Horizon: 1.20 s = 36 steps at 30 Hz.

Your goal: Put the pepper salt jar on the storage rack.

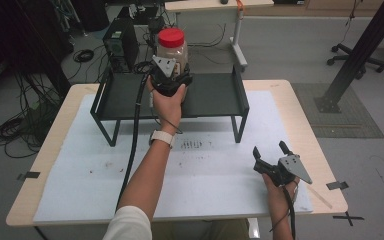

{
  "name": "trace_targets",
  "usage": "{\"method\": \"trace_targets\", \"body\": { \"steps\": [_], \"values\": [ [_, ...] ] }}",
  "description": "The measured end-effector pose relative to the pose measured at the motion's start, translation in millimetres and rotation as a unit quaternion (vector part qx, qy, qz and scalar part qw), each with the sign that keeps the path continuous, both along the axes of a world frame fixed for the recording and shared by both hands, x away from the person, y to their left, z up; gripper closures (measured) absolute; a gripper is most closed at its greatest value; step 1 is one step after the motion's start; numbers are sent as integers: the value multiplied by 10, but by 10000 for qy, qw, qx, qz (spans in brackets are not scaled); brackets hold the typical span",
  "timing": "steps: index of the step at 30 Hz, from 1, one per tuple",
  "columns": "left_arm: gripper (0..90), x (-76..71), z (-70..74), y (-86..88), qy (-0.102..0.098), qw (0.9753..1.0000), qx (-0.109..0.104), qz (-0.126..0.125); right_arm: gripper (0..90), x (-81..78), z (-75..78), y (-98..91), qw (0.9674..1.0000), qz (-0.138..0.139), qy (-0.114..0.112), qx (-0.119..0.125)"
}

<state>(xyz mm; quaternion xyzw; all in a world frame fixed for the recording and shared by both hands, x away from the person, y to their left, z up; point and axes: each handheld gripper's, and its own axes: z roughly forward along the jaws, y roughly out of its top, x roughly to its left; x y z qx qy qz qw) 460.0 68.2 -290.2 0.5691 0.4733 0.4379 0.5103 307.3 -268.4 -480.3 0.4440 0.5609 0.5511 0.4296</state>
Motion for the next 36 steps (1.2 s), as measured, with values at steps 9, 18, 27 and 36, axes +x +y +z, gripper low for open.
{"method": "trace_targets", "body": {
  "steps": [9,18,27,36],
  "values": [
    [233,-1,0,0,-1,10000,9,0,65,0,0,0,10000,2,0,0],
    [153,-20,4,-7,-8,10000,74,1,65,-1,0,2,10000,-1,8,2],
    [63,-32,-11,-31,-2,9999,126,6,65,-1,0,2,10000,-2,8,-1],
    [28,-89,-4,7,-39,10000,71,33,65,0,0,2,10000,-4,7,-4]
  ]
}}
